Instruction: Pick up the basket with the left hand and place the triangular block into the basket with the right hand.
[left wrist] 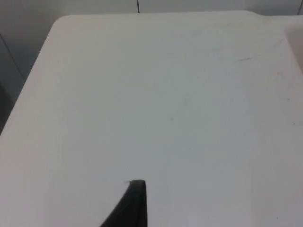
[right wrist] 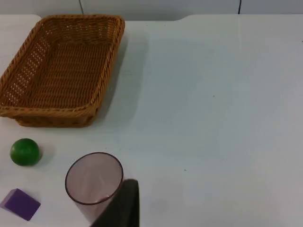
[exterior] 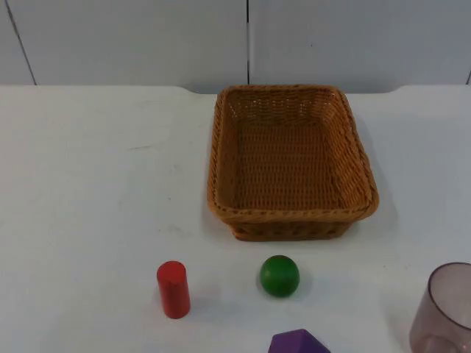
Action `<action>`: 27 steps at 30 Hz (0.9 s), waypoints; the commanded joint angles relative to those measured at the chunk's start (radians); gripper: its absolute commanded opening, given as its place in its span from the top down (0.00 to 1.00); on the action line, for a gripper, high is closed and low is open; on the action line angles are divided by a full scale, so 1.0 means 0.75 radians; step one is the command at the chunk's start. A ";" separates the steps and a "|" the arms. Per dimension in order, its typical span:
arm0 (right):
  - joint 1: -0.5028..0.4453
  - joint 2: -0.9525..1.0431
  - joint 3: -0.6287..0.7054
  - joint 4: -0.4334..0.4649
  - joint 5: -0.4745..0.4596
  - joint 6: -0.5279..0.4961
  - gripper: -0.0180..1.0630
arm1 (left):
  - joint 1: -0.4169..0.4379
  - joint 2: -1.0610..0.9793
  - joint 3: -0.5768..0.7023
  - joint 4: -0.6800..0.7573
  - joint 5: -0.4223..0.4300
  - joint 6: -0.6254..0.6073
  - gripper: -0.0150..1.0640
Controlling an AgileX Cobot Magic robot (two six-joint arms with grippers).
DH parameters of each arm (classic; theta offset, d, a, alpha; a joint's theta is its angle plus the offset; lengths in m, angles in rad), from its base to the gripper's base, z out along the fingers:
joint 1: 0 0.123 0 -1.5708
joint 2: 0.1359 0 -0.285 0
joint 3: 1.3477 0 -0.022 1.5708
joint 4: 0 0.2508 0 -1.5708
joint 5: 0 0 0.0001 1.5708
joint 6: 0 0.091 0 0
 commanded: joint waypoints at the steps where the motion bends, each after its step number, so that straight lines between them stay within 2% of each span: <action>1: -0.006 -0.003 -0.032 0.006 -0.013 -0.003 0.01 | 0.002 -0.005 -0.001 -0.050 -0.012 -0.003 0.01; 8: -0.006 0.182 -0.138 0.052 -0.029 -0.003 0.01 | 0.002 0.142 -0.063 -0.142 -0.083 -0.039 0.01; 12: -0.006 0.370 -0.179 0.052 -0.107 -0.003 0.01 | 0.002 0.324 -0.105 -0.149 -0.147 -0.039 0.01; 18: -0.006 0.587 -0.179 0.052 -0.201 -0.003 0.01 | 0.002 0.557 -0.153 -0.177 -0.252 -0.037 0.01; 22: -0.006 0.694 -0.179 0.052 -0.246 -0.003 0.01 | 0.002 0.694 -0.173 -0.186 -0.282 -0.027 0.01; 25: -0.006 0.739 -0.179 0.052 -0.258 -0.003 0.01 | 0.002 0.790 -0.181 -0.190 -0.295 -0.020 0.01; 27: -0.006 0.780 -0.179 0.028 -0.264 -0.003 0.01 | 0.002 0.898 -0.181 -0.196 -0.345 -0.002 0.01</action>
